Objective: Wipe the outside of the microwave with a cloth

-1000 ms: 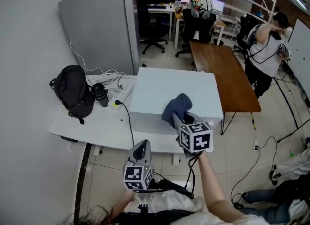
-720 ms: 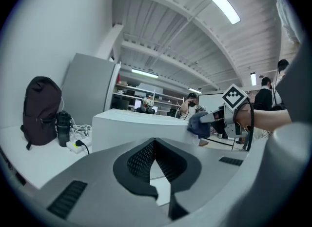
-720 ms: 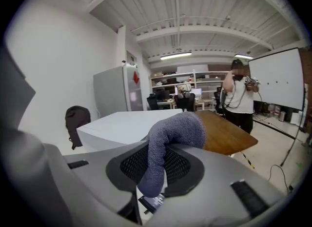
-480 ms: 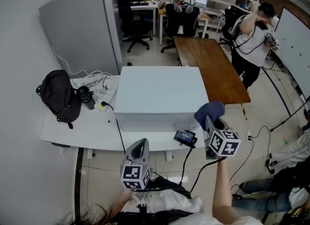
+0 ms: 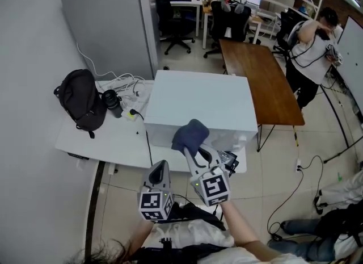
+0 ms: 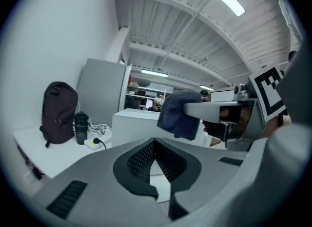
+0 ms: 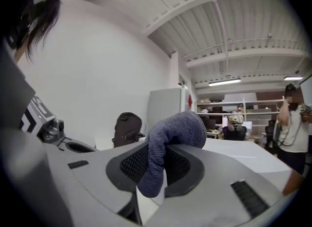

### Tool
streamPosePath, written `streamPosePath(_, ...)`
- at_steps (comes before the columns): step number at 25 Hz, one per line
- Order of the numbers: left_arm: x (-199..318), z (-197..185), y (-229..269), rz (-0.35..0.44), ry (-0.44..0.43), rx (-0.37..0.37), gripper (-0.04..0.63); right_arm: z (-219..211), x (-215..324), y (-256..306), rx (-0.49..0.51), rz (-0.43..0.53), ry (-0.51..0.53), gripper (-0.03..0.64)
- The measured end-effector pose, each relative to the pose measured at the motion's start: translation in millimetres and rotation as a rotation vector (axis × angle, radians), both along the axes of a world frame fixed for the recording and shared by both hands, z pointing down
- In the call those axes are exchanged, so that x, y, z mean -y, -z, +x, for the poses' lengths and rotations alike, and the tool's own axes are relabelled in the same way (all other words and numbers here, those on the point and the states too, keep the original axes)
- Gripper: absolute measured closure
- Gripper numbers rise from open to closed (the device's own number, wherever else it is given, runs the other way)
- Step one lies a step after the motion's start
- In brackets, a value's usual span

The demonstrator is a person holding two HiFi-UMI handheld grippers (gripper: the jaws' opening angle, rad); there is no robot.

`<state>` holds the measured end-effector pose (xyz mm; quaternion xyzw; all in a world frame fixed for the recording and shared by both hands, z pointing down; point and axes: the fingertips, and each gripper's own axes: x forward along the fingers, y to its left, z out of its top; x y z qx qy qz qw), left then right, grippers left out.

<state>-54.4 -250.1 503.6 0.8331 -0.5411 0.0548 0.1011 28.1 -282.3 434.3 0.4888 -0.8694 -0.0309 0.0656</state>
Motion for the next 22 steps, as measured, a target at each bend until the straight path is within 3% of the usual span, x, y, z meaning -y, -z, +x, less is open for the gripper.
streamPosePath(6,-7,-30,3,-0.002,0.095,-0.007,0.601,-82,22,-24,-0.06,0.063,0.149,0.532)
streamPosePath(12,-13,-37,-2,-0.012,0.13,-0.006,0.601,-113,36,-82,-0.123,0.011,0.221,0.532)
streamPosePath(17,-19,-29,-4,-0.019,0.127,-0.011,0.601,-83,56,-106,-0.152,-0.029,0.141,0.532)
streamPosePath(22,-30,-13,-12,-0.038,0.114,-0.012,0.601,2,51,-102,-0.153,-0.044,-0.009,0.532)
